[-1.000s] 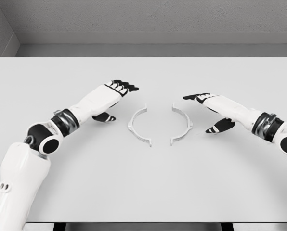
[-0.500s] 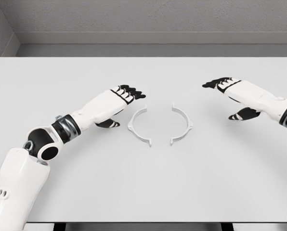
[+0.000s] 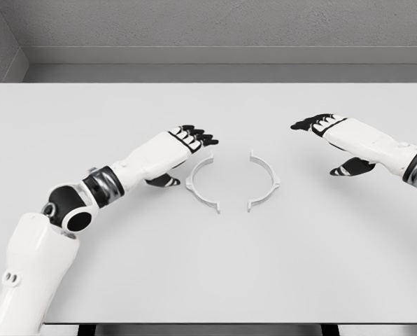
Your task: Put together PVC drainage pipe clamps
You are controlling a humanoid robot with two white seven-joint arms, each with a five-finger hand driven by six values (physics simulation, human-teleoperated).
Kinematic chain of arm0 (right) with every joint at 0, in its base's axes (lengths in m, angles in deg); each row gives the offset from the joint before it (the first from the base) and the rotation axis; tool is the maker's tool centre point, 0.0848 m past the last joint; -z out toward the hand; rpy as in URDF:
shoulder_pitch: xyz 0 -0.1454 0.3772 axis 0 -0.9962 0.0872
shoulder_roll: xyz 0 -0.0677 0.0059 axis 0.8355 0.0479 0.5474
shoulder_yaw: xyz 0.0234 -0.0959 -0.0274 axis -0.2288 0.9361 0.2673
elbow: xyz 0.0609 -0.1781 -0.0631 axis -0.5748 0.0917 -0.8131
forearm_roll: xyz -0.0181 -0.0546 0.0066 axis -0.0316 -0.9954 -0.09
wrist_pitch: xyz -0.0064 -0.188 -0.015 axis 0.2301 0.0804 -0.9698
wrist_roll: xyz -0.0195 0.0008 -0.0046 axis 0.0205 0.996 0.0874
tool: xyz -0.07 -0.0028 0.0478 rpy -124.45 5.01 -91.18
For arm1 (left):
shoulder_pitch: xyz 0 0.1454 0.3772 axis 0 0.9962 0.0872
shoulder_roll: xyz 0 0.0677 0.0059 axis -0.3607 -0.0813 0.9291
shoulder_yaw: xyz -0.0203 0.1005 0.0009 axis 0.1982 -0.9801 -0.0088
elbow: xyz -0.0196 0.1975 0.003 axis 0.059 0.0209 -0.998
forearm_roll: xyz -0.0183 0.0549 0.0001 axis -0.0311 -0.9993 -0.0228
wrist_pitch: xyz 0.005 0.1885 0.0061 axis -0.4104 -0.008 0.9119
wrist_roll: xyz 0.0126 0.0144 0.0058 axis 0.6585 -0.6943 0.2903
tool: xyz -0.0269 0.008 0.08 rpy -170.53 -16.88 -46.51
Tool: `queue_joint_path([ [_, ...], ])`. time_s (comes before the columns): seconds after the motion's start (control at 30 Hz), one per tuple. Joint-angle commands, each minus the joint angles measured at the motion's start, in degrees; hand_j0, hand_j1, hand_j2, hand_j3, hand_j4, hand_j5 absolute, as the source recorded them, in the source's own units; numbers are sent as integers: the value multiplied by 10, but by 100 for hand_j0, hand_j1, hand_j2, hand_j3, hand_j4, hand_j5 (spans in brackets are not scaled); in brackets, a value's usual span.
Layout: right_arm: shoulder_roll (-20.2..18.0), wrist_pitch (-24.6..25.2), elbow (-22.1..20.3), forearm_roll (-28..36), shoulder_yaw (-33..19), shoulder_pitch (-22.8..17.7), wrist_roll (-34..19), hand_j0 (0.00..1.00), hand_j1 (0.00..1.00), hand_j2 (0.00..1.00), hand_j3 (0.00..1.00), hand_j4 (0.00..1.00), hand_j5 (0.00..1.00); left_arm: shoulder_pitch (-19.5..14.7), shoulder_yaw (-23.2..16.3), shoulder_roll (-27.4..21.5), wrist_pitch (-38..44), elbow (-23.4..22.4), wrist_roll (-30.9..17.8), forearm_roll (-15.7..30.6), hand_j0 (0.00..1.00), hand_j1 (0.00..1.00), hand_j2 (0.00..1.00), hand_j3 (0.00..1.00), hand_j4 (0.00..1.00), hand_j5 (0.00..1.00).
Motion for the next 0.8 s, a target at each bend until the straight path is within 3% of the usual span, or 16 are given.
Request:
queue_joint_path([
  [0.0,-1,2,1,3,0,0,2,100,100,100,100,100,100,0,-4,2,1,-8,0,2,100,100,100,100,100,100],
  [0.77,-2,5,10,5,1,2,-1,100,100,100,100,100,100,-14,-18,35,5,-29,0,-1,100,100,100,100,100,100],
])
